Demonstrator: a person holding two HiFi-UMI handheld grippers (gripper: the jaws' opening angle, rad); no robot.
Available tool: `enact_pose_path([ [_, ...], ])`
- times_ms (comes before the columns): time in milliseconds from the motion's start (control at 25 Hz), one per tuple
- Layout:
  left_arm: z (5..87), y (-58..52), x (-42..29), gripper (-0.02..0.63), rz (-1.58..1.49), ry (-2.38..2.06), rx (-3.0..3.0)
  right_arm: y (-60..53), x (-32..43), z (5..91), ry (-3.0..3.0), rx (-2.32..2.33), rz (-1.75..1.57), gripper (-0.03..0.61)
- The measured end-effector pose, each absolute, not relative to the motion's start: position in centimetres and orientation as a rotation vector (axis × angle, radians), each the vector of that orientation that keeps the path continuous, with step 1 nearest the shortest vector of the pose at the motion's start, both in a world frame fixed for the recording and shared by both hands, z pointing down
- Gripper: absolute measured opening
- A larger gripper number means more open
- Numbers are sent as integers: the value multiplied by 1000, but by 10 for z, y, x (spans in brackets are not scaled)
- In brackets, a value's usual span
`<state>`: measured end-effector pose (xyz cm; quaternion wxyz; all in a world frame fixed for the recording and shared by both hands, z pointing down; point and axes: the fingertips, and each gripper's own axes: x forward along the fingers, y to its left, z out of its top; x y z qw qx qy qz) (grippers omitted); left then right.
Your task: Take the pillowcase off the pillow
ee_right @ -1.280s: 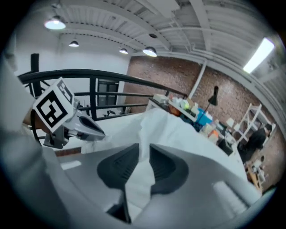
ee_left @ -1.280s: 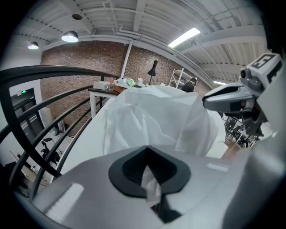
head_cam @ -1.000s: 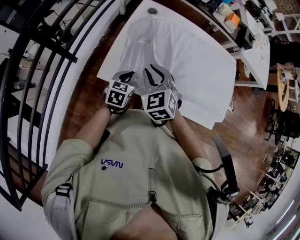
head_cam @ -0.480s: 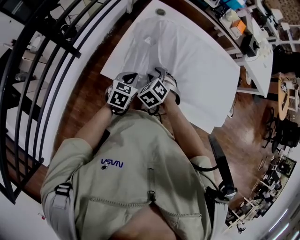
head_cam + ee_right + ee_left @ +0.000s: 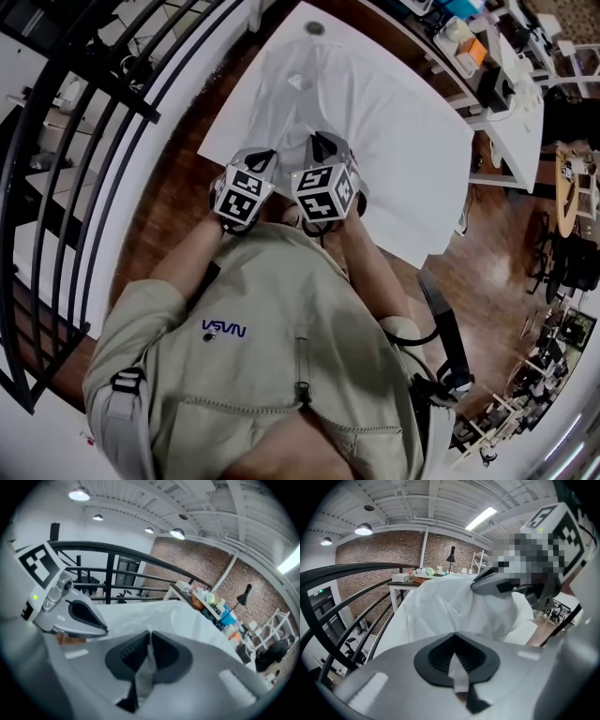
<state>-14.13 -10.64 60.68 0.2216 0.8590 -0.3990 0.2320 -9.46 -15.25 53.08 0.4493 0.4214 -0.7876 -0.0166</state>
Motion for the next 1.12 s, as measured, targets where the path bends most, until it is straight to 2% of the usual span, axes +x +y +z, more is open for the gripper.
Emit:
enact_pose_path([
  [320,632,-93,-142,8,699,-1094,2381,-176,-63,467,-2113,1343,73,14],
  [560,653,-100,-139,8,749,-1099,2316,-158,-88,496,-2170,1136,139,21],
  [880,601,-120,-197,8,406,-1251,2278,-140,-102,522,-2175,1026,172,98],
  [1120,556,-123,-184,79,294,-1014,2397,-131,-98,505,-2204,1129,187,117],
])
